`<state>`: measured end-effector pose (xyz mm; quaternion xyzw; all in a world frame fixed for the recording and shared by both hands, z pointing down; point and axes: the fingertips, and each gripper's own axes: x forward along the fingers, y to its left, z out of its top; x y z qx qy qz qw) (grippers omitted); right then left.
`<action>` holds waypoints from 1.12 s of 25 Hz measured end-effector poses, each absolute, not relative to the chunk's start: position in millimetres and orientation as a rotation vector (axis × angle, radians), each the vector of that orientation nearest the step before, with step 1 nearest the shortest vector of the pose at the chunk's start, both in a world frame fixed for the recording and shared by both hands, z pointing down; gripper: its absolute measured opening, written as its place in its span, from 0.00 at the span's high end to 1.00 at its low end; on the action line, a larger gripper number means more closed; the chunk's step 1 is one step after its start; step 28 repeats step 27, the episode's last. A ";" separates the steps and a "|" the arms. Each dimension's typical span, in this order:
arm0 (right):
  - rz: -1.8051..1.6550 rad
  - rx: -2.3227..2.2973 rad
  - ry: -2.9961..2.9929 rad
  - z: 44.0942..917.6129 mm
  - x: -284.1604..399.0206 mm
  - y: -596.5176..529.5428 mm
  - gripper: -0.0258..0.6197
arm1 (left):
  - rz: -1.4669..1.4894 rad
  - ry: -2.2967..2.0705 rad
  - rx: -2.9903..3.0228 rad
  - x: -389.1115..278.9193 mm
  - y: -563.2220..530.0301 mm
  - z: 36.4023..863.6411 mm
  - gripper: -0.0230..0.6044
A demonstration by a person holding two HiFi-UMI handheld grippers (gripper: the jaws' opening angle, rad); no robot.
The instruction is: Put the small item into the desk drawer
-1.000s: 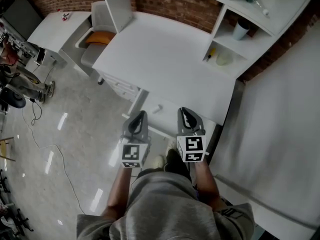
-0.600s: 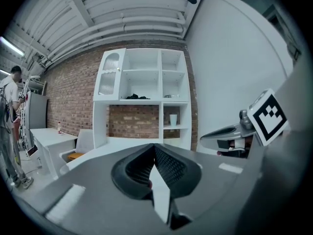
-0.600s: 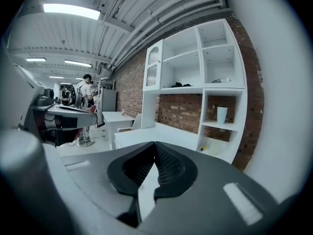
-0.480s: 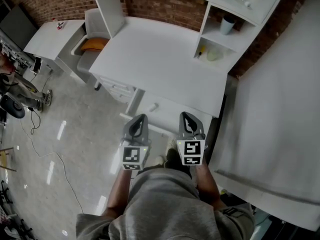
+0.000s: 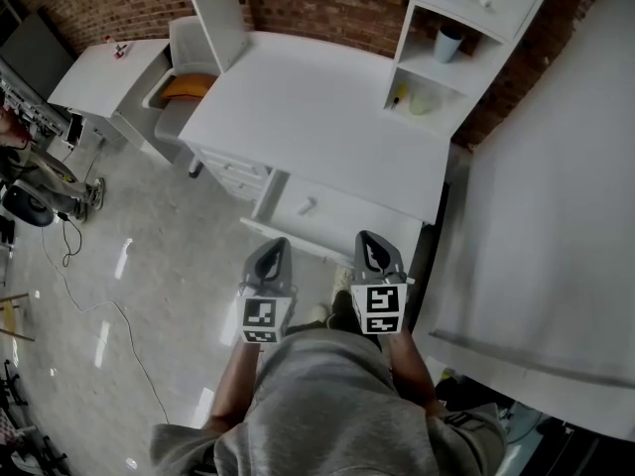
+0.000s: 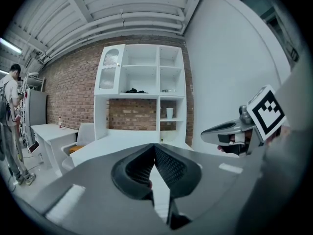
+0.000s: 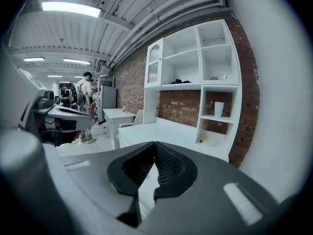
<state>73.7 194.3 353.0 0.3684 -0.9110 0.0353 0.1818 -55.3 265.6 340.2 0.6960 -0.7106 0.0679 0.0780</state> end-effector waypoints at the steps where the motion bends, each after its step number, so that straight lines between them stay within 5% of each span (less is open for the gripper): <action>1: 0.099 1.041 -2.570 353.0 73.7 194.9 0.96 | 0.205 -2.126 2.084 -55.5 266.9 340.9 0.94; 28: 0.088 1.030 -2.562 356.2 56.4 199.1 0.96 | 0.205 -2.116 2.106 -66.3 267.4 341.9 0.94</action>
